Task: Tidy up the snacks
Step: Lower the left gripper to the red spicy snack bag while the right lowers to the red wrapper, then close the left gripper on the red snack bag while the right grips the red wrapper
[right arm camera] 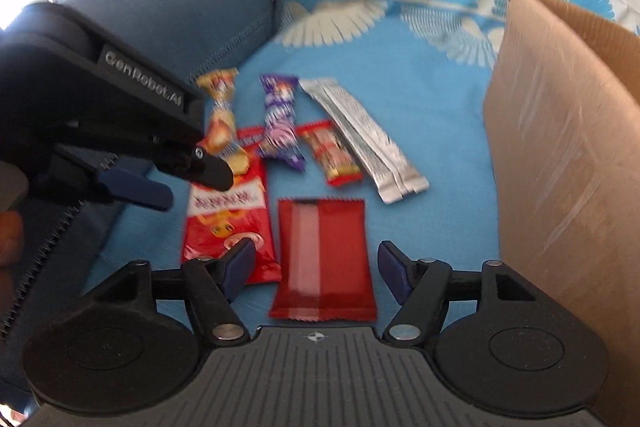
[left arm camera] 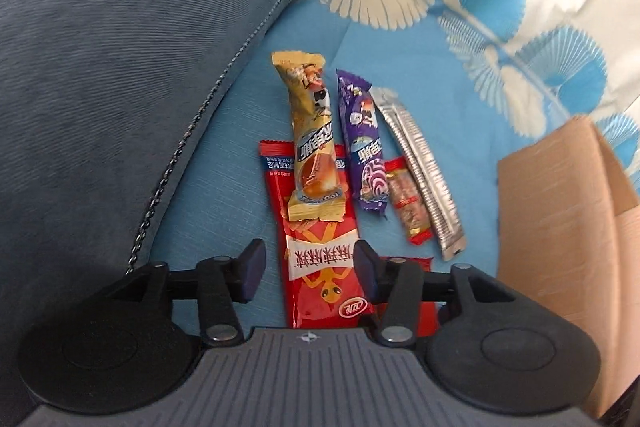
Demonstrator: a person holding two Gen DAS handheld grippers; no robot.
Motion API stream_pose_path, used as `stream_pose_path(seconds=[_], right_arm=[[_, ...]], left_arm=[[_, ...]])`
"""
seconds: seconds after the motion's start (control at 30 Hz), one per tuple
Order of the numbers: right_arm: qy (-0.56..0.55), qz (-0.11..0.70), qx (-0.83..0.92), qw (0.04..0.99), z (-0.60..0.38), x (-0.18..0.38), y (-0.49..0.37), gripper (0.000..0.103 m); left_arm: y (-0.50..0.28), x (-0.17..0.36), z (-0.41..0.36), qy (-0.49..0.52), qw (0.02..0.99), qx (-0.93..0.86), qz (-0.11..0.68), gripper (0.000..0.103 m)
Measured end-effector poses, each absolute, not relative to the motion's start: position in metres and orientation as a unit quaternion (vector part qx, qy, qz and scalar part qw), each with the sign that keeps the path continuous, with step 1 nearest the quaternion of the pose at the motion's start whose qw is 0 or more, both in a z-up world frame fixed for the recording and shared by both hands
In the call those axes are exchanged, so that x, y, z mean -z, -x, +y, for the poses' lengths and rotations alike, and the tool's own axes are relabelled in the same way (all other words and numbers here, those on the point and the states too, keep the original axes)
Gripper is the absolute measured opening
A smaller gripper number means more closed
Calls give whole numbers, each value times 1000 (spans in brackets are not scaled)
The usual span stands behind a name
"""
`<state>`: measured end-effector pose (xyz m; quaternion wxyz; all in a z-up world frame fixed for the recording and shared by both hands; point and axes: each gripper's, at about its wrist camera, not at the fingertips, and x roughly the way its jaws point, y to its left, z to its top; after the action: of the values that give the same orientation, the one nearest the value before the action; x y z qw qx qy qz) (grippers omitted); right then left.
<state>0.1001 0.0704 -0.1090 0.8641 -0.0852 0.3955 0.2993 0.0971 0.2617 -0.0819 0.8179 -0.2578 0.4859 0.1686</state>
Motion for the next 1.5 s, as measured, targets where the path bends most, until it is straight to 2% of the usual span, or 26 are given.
stream_pose_path(seconds=[0.23, 0.27, 0.37, 0.53, 0.67, 0.7, 0.73, 0.83, 0.93, 1.07, 1.17, 1.23, 1.4, 1.47, 1.5], right_arm=[[116, 390, -298, 864, 73, 111, -98, 70], [119, 389, -298, 863, 73, 111, -97, 67], [115, 388, -297, 865, 70, 108, -97, 51], [108, 393, -285, 868, 63, 107, -101, 47], [105, 395, -284, 867, 63, 108, -104, 48], [106, 395, -285, 867, 63, 108, -104, 49], [105, 396, -286, 866, 63, 108, -104, 51], [96, 397, -293, 864, 63, 108, -105, 55], [91, 399, -295, 864, 62, 109, -105, 70], [84, 408, -298, 859, 64, 112, -107, 76], [86, 408, -301, 858, 65, 113, -107, 81], [93, 406, -300, 858, 66, 114, -106, 81], [104, 404, -288, 862, 65, 117, -106, 80], [105, 403, -288, 862, 64, 117, -106, 74], [104, 401, -291, 862, 64, 116, -106, 66]], left_arm=[[-116, 91, 251, 223, 815, -166, 508, 69], [-117, 91, 249, 217, 816, -165, 509, 69], [-120, 92, 245, 209, 818, -164, 511, 69], [-123, 93, 239, 189, 818, -168, 516, 69], [-125, 93, 233, 147, 820, -170, 527, 67], [-125, 93, 231, 136, 820, -171, 529, 64], [-124, 92, 231, 130, 821, -172, 529, 57], [-117, 89, 237, 132, 819, -185, 527, 52], [-108, 86, 247, 152, 813, -202, 525, 49], [-101, 85, 259, 184, 807, -205, 522, 48], [-104, 86, 257, 179, 807, -203, 524, 53], [-108, 89, 254, 174, 806, -199, 530, 62], [-116, 93, 242, 125, 808, -193, 542, 67], [-118, 95, 240, 114, 810, -192, 541, 67], [-118, 95, 238, 110, 811, -192, 541, 67]])
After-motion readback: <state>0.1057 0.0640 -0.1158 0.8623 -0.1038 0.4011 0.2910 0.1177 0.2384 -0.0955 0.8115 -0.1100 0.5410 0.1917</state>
